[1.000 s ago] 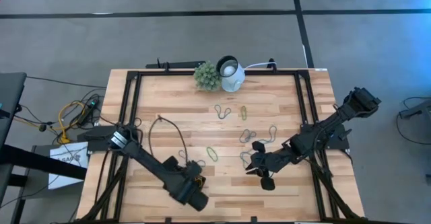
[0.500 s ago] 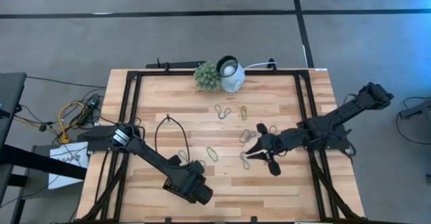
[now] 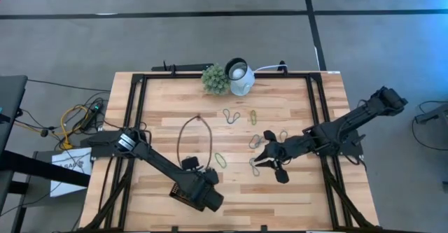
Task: Pick and place items into bin
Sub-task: Put the red rubber band into the black bin, then put the blue rubber band into the black bin
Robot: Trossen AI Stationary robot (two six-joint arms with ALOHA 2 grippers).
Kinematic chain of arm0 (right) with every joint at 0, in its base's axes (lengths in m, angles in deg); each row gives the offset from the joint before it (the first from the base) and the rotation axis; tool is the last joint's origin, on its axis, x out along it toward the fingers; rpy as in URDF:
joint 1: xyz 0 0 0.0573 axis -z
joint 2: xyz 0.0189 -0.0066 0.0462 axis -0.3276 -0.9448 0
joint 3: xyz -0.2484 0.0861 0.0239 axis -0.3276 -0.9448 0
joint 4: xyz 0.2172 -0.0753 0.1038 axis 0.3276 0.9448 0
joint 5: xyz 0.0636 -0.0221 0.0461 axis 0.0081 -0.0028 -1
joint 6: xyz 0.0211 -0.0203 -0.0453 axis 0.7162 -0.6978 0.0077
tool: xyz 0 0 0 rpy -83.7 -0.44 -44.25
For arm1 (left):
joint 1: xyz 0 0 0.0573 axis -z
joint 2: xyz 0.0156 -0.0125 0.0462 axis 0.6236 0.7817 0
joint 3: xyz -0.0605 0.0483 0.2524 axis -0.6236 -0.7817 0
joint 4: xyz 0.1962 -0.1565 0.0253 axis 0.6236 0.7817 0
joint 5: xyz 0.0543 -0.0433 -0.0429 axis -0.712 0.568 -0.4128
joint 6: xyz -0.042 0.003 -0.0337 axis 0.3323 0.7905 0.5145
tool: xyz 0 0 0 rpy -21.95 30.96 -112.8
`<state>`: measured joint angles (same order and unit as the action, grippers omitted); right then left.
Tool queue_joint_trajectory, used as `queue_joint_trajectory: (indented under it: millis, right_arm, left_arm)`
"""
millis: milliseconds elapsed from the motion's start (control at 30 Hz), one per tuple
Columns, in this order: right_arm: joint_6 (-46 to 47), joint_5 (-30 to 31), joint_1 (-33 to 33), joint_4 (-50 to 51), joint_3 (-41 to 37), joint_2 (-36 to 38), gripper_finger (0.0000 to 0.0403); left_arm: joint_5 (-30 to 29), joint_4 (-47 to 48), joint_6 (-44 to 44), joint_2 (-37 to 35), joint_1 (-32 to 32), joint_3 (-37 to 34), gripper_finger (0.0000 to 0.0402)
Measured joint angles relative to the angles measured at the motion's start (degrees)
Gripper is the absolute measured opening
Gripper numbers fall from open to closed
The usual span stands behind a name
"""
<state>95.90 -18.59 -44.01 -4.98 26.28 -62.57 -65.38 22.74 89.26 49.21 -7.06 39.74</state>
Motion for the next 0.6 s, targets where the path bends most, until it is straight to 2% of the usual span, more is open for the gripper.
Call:
queue_joint_trajectory:
  millis: [133, 333, 600]
  right_arm:
    - [0.0, -0.02, 0.0, 1.93, 0.0, -0.09, 0.0072]
    - [0.16, -0.04, -0.02, 3.48, -0.02, -0.11, 0.0072]
    - [1.62, -0.7, -0.25, 3.63, -0.02, -0.11, 0.0072]
  left_arm:
    - [0.23, -1.2, 4.97, 0.0, -0.55, 0.0, 0.0]
    - [4.98, -3.31, 3.91, 0.0, -0.44, 0.04, 0.0008]
    - [9.65, 3.85, 5.5, 0.0, -0.47, 0.04, 0.0087]
